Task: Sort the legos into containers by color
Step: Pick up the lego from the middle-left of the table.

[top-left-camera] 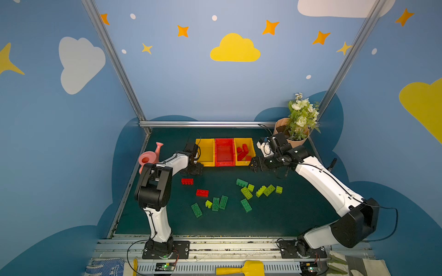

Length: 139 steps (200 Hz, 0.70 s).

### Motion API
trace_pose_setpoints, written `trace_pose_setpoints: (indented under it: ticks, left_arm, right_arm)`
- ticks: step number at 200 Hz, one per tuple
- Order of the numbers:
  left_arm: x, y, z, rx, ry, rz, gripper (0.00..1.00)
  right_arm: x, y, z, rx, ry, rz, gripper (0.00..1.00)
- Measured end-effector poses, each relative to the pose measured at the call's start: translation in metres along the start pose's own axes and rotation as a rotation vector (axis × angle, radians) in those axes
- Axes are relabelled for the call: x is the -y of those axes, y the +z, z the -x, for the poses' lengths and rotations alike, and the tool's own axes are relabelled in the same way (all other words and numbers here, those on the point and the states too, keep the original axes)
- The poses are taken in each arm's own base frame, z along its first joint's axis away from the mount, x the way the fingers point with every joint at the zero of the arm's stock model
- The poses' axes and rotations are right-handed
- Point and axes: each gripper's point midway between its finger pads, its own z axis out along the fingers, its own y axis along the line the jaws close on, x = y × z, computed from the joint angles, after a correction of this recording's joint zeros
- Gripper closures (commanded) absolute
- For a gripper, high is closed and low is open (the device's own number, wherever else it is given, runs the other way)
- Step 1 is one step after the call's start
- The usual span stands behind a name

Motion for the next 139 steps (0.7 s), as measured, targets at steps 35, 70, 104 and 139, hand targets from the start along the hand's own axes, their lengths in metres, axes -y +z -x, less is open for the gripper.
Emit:
trace_pose_setpoints:
  ticks: [35, 70, 104, 139]
  left_arm:
    - [0.0012, 0.0004, -0.002, -0.009, 0.007, 0.003, 0.3]
    - [0.0016, -0.0003, -0.0034, -0.016, 0.012, 0.012, 0.38]
    - [0.003, -0.0006, -0.0051, -0.021, 0.021, 0.025, 0.42]
    - [0.0059, -0.001, -0.0061, -0.023, 0.03, 0.03, 0.47]
  right_arm:
    - [0.004, -0.0004, 0.0008, 0.003, 0.006, -0.013, 0.04]
    - [0.0046, -0.0004, 0.001, 0.003, 0.007, -0.014, 0.04]
    - [0.0051, -0.002, 0.0014, 0.008, 0.009, -0.014, 0.04]
    - [0.0056, -0.0046, -0.0006, 0.012, 0.011, -0.014, 0.04]
